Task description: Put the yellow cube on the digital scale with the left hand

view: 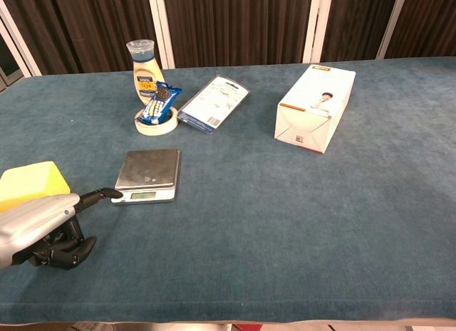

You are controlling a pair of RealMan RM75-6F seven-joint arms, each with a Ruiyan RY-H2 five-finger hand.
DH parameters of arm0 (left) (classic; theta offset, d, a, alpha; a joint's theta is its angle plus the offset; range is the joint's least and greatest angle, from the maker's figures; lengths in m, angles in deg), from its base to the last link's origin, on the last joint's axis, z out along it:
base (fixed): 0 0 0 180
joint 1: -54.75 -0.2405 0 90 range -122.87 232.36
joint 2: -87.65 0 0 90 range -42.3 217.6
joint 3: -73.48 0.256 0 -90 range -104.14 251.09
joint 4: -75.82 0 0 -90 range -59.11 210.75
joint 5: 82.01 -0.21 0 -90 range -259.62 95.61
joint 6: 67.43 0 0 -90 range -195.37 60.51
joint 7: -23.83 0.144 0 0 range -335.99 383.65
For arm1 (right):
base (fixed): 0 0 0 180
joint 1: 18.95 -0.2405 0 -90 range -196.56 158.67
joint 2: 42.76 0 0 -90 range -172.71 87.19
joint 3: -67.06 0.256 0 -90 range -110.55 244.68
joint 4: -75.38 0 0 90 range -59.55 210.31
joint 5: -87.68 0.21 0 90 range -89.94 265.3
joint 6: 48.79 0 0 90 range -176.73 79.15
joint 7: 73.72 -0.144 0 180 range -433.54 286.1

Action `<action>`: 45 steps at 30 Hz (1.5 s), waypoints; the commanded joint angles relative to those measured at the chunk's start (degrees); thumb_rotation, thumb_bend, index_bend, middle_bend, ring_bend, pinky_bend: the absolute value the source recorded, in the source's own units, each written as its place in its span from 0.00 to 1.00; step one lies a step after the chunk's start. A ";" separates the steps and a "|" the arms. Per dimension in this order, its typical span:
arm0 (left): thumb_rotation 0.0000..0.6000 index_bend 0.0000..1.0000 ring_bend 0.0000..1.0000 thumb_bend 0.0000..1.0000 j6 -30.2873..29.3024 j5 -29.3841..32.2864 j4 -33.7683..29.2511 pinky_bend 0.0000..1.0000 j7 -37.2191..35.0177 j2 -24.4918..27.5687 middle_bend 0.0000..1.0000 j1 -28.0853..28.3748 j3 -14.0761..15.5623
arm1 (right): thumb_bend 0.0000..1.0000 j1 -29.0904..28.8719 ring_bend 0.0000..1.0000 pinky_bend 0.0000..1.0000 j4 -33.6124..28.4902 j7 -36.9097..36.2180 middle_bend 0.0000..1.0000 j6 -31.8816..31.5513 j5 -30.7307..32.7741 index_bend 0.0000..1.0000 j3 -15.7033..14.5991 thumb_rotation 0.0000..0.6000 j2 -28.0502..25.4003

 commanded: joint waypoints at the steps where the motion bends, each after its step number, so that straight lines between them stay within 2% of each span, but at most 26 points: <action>1: 1.00 0.11 1.00 0.57 -0.29 0.38 0.34 1.00 0.40 -0.34 1.00 0.29 0.01 | 0.12 -0.03 0.00 0.00 -0.02 -0.02 0.00 0.08 0.00 0.00 -0.04 1.00 -0.02; 34: 1.00 0.14 1.00 0.58 -1.08 3.78 1.49 1.00 2.90 -0.58 1.00 2.14 1.65 | 0.12 0.13 0.00 0.00 -0.51 -0.91 0.00 -0.22 0.12 0.00 -0.17 1.00 -0.75; 45: 1.00 0.17 1.00 0.59 -1.03 5.58 1.20 1.00 8.71 -0.43 1.00 3.22 2.92 | 0.12 0.17 0.00 0.00 -0.75 -1.46 0.00 -0.19 0.03 0.00 -0.30 1.00 -1.07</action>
